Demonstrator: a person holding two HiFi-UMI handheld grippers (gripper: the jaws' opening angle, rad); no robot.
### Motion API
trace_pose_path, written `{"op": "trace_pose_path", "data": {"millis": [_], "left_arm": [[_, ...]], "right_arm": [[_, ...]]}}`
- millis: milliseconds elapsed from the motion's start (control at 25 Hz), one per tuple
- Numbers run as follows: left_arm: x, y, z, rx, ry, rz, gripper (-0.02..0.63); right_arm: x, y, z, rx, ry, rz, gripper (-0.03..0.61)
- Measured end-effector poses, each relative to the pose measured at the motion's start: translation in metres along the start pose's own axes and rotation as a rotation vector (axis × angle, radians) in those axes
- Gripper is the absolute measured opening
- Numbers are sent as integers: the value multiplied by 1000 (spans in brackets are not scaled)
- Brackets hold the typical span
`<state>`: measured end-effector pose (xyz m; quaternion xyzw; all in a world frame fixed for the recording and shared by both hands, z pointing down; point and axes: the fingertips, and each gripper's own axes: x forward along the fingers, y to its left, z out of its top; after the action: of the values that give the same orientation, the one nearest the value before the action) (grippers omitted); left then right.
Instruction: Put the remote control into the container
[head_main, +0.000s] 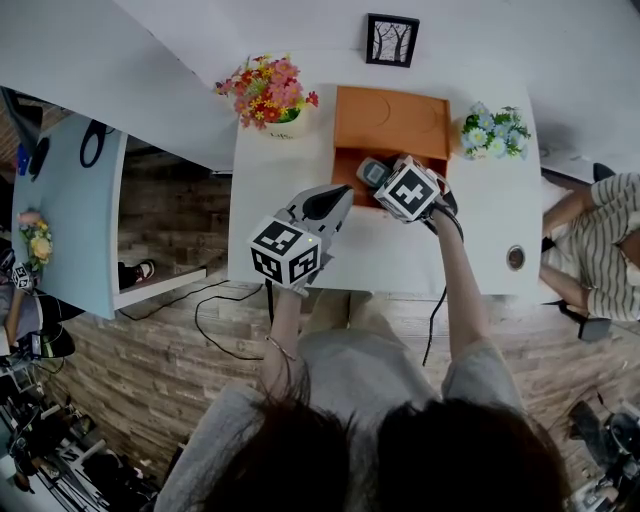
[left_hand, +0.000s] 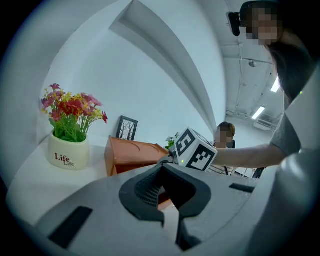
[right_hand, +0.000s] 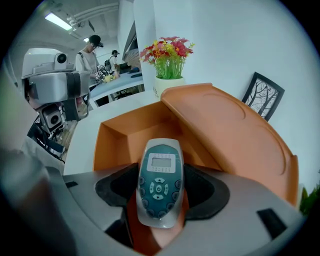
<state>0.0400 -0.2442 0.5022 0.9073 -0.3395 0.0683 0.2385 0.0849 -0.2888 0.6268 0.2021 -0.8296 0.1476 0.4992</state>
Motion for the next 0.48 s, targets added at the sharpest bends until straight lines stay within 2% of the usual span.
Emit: {"op": "trace_pose_path", "data": {"millis": [480], "left_arm": [[-3, 0, 3, 5, -7, 3, 3]], "right_arm": [[2, 3, 2, 22, -13, -4, 288]]}}
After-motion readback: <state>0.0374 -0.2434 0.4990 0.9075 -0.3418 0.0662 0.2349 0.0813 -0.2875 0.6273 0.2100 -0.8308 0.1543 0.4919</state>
